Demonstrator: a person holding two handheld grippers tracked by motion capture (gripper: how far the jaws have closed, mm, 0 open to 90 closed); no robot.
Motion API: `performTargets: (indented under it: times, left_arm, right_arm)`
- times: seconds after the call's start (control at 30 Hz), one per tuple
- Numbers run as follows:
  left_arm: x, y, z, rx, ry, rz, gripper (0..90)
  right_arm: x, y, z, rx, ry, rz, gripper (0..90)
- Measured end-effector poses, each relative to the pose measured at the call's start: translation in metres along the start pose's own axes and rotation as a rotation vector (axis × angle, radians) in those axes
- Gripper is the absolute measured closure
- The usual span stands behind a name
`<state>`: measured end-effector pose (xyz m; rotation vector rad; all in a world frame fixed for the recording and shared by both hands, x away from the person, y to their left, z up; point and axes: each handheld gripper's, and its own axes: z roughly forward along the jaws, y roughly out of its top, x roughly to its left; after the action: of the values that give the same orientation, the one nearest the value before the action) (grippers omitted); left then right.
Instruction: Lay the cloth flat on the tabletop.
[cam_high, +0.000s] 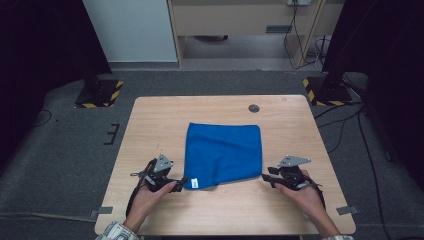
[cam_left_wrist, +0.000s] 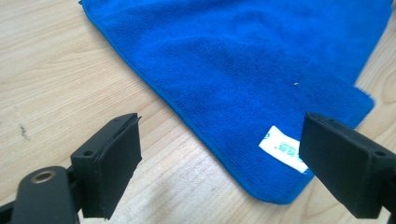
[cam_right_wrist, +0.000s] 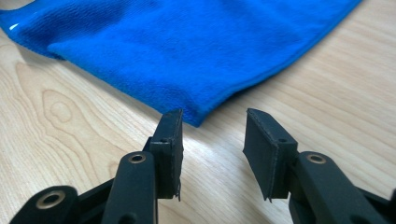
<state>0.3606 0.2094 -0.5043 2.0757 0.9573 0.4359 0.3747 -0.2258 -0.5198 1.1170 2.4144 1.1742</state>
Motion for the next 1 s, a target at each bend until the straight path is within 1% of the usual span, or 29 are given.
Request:
performTargets:
  times: [0.1,0.13,0.17,0.27,0.4,0.47,0.5,0.57,0.7,0.77,0.9,0.93,0.97,1.0]
  left_arm:
    - [0.0,-0.001,0.006,0.017,-0.013,-0.001,12.1]
    - [-0.001,-0.001,0.007,0.022,-0.016,0.0,12.3]
    - [-0.001,-0.002,0.009,0.028,-0.021,0.001,12.3]
    - [-0.004,-0.003,0.014,0.047,-0.022,0.015,13.0]
    - [-0.007,-0.003,0.019,0.063,-0.031,0.034,13.5]
    - [-0.008,-0.004,0.022,0.081,-0.028,0.044,13.9]
    - [-0.008,-0.004,0.022,0.081,-0.028,0.044,14.2]
    - [-0.008,-0.005,0.024,0.097,-0.023,0.053,14.3]
    - [-0.008,-0.007,0.028,0.119,-0.016,0.06,14.9]
    - [-0.007,-0.008,0.03,0.13,-0.009,0.062,15.1]
    - [-0.006,-0.008,0.031,0.134,-0.006,0.054,15.0]
    - [-0.005,-0.008,0.031,0.134,-0.004,0.053,15.1]
    - [-0.005,-0.008,0.03,0.135,-0.001,0.051,15.1]
    - [-0.005,-0.008,0.03,0.135,0.001,0.048,15.0]
  right_arm:
    - [0.001,0.0,0.005,0.012,0.011,-0.012,57.3]
    - [0.003,0.001,0.007,0.023,0.023,-0.01,57.6]
    - [0.003,0.001,0.007,0.023,0.023,-0.01,57.6]
    - [0.004,0.002,0.013,0.035,0.034,-0.012,58.2]
    - [0.005,0.003,0.016,0.041,0.043,-0.01,59.0]
    - [0.006,0.005,0.016,0.036,0.06,-0.013,63.0]
    - [0.006,0.005,0.016,0.036,0.06,-0.013,63.0]
    - [0.006,0.006,0.016,0.026,0.066,-0.013,67.8]
    - [0.005,0.011,0.015,-0.004,0.081,-0.004,80.2]
    - [0.004,0.016,0.013,-0.028,0.102,-0.004,88.3]
    - [0.002,0.023,0.014,-0.044,0.112,0.007,89.4]
    - [0.0,0.03,0.015,-0.045,0.121,0.021,89.5]
    - [0.0,0.03,0.015,-0.045,0.121,0.021,89.5]
    - [-0.002,0.035,0.016,-0.05,0.121,0.029,89.5]
